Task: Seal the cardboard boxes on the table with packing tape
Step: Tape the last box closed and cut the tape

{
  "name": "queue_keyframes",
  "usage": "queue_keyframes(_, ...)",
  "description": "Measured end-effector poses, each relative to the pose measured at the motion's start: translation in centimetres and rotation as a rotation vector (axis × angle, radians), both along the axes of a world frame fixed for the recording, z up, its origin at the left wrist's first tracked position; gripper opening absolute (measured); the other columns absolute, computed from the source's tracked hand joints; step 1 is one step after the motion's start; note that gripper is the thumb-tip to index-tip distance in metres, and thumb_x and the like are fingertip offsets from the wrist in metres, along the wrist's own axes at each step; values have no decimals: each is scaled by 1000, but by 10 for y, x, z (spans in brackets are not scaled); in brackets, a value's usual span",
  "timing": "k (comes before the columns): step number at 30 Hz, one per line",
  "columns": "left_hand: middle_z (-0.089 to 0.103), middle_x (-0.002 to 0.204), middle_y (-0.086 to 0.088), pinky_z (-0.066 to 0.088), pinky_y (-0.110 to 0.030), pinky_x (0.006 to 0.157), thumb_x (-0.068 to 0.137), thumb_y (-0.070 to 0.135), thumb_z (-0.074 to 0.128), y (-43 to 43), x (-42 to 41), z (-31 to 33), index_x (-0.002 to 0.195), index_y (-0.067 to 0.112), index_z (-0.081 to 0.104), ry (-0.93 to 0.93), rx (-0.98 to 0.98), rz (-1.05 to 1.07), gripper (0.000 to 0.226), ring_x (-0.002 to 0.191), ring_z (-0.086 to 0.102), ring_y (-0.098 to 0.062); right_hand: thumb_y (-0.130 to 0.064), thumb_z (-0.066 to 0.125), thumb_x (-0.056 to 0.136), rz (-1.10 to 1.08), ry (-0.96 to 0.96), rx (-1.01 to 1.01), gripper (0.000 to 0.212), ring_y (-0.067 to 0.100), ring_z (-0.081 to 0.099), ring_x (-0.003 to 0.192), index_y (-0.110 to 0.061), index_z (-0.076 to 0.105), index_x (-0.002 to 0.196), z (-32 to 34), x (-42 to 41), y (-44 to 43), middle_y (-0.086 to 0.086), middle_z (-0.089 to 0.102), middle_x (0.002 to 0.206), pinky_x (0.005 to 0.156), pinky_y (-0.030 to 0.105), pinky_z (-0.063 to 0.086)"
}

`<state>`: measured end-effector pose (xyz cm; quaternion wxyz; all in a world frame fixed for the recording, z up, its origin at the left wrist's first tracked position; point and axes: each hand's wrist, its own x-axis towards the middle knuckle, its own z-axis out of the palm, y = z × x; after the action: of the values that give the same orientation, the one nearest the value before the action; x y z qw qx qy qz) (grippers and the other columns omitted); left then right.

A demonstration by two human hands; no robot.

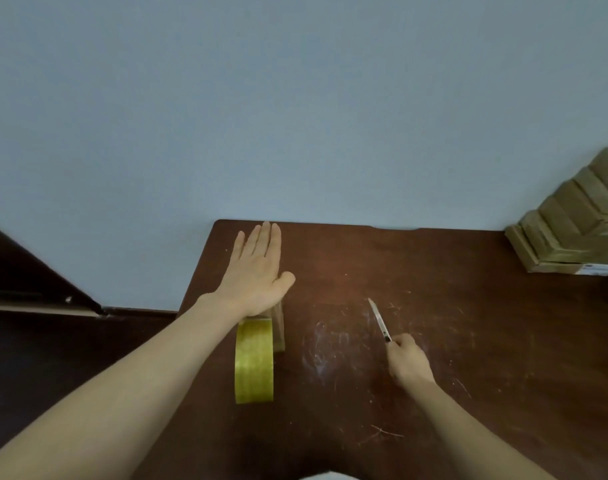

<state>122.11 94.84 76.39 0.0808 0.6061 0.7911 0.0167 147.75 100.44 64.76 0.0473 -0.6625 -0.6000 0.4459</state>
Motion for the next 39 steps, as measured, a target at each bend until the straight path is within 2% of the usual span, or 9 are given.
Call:
queue_keyframes(4,-3,161,-4,-13,-29,116,93,14,34,-6,8,3,152,12,-3,-407,283,134,69,139,-15,-1,-6,58,88,-225,568,-174,9,9,32,35,-4,56,97,56,-53,14,-1,43,52,34,21,23)
queue_keyframes(8,34,145,-16,24,-43,110,88,26,49,-16,6,-4,147,8,24,-216,440,457,67,135,29,-31,-6,68,85,-8,721,-90,12,5,29,31,-9,65,97,105,-113,18,-4,48,52,32,17,22)
queue_keyframes(13,53,126,2,40,-30,89,98,36,42,-29,0,-17,150,14,19,-591,445,440,61,116,53,-22,-11,66,89,142,834,-103,15,0,34,29,-9,61,102,117,-165,14,3,62,59,30,14,25)
queue_keyframes(19,57,133,0,37,-30,105,97,41,46,-25,-26,0,136,19,49,-906,371,512,45,121,52,-16,-26,65,90,331,516,335,15,18,62,81,-14,64,97,108,-173,32,0,64,86,68,30,50)
queue_keyframes(21,63,119,4,47,-33,89,86,62,49,-36,-29,9,119,23,60,-969,261,565,53,105,59,-12,-30,61,92,313,457,403,14,19,59,85,-17,62,97,108,-171,35,-4,61,86,66,30,44)
queue_keyframes(23,57,117,8,43,-28,76,71,74,48,-52,-25,14,120,23,56,-804,131,548,71,102,56,-10,-32,54,95,389,359,476,21,19,58,89,-17,62,108,109,-171,29,-3,60,95,67,30,41)
queue_keyframes(27,44,127,-2,43,-32,89,70,69,54,-79,-15,17,133,25,43,-553,82,574,78,114,49,-19,-32,42,100,526,193,591,24,22,57,93,-24,53,120,110,-179,16,-1,53,116,68,32,41)
queue_keyframes(32,60,123,-2,48,-39,96,81,52,66,-96,-2,13,140,19,41,-986,98,703,72,107,61,-18,-44,35,100,542,3,706,30,28,60,83,-25,45,120,109,-189,-2,-1,46,118,62,31,36)
queue_keyframes(39,67,65,-16,49,-28,46,94,12,58,-103,10,5,152,19,3,-1468,275,739,80,48,61,-22,-51,33,98,584,-58,735,39,29,62,83,-21,43,121,107,-199,-7,4,44,117,58,30,34)
